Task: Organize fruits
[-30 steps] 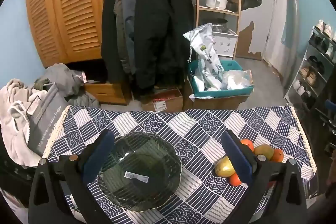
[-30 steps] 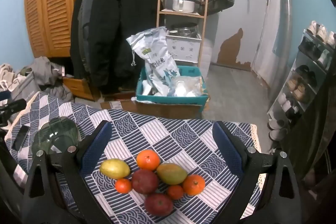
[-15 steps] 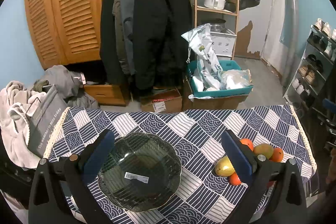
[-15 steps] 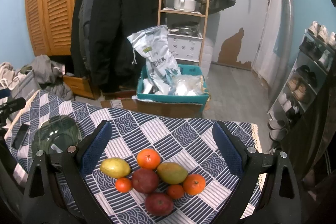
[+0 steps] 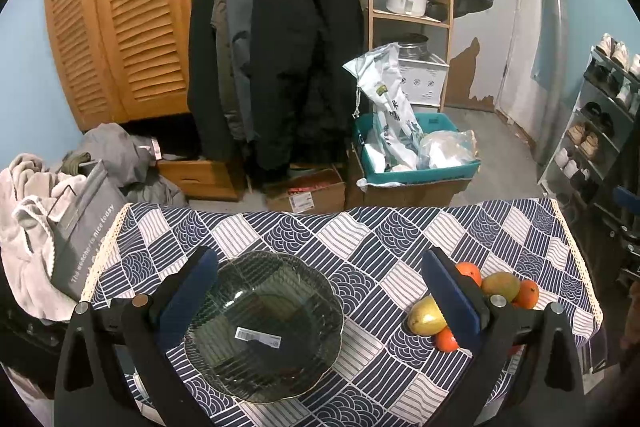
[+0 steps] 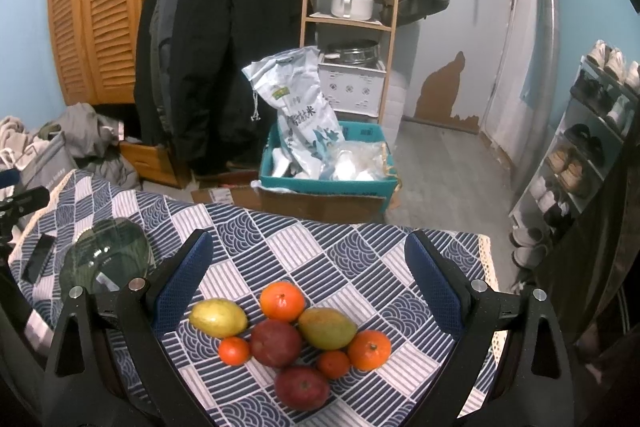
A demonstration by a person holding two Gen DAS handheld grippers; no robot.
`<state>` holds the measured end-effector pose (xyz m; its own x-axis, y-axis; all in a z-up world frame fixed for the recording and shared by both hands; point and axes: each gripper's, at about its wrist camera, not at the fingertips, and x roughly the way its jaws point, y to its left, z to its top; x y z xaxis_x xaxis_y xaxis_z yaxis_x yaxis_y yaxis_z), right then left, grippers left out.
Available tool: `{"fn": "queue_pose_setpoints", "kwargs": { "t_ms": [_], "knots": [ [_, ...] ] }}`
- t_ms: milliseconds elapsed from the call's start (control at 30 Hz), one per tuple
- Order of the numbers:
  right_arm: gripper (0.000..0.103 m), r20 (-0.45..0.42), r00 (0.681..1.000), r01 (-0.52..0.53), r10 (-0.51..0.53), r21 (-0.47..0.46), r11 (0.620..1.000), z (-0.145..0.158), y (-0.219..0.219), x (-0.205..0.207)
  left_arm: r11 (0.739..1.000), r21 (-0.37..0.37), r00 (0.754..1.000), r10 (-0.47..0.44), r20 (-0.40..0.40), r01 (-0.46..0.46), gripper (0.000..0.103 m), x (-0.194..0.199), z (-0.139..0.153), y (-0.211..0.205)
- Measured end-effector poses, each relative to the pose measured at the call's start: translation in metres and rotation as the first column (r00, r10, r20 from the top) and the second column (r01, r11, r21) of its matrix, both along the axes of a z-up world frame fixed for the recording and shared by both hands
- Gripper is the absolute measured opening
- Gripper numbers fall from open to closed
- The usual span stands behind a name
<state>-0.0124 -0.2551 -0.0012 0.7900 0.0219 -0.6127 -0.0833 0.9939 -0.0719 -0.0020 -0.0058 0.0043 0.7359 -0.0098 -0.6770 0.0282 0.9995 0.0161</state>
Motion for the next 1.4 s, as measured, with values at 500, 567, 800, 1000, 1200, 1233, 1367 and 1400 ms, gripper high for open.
{"fn": "queue_pose_setpoints", "kwargs": {
  "t_ms": [500, 567, 800, 1000, 1200, 1233, 1367, 1400],
  "knots": [
    [0.095, -0.001, 1.000, -0.001, 0.001, -0.001, 1.000, -0.0020, -0.0002, 0.0004, 1.000, -0.028, 1.000, 0.000, 0.000, 0.000, 0.103, 0.0006, -0.0042, 0.0045],
    [0.095, -0.002, 1.000, -0.001, 0.001, 0.000, 1.000, -0.0013, 0.0000, 0.0006, 1.000, -0.028, 1.000, 0.001, 0.000, -0.001, 0.103, 0.0004, -0.0028, 0.0050],
    [0.095, -0.002, 1.000, -0.001, 0.001, -0.001, 1.000, -0.0011, 0.0003, 0.0004, 0.999, -0.036, 1.000, -0.004, 0.003, 0.004, 0.103, 0.0009, -0.0006, 0.0059],
    [0.095, -0.001, 1.000, -0.002, 0.002, -0.001, 1.000, -0.0019, 0.0007, -0.0001, 0.999, -0.033, 1.000, -0.030, 0.007, 0.030, 0.103, 0.0005, -0.0008, 0.0020],
    [0.095, -0.001, 1.000, -0.001, 0.001, -0.001, 1.000, -0.0018, 0.0008, 0.0000, 0.999, -0.034, 0.999, -0.027, 0.023, 0.028, 0.103, -0.0019, -0.0001, 0.0008],
    [0.095, -0.001, 1.000, -0.001, 0.001, -0.001, 1.000, -0.0010, 0.0007, 0.0002, 0.999, -0.034, 0.999, -0.025, 0.023, 0.026, 0.103, -0.0017, -0.0001, 0.0010],
    [0.095, -0.001, 1.000, -0.003, 0.003, -0.002, 1.000, 0.0000, 0.0013, -0.0005, 0.999, -0.036, 0.999, -0.023, 0.024, 0.024, 0.103, -0.0022, -0.0001, 0.0024],
    [0.095, 0.000, 1.000, -0.002, 0.002, -0.001, 1.000, -0.0006, 0.0015, -0.0008, 0.999, -0.035, 0.999, -0.024, 0.024, 0.025, 0.103, -0.0022, -0.0001, 0.0025]
  ]
}}
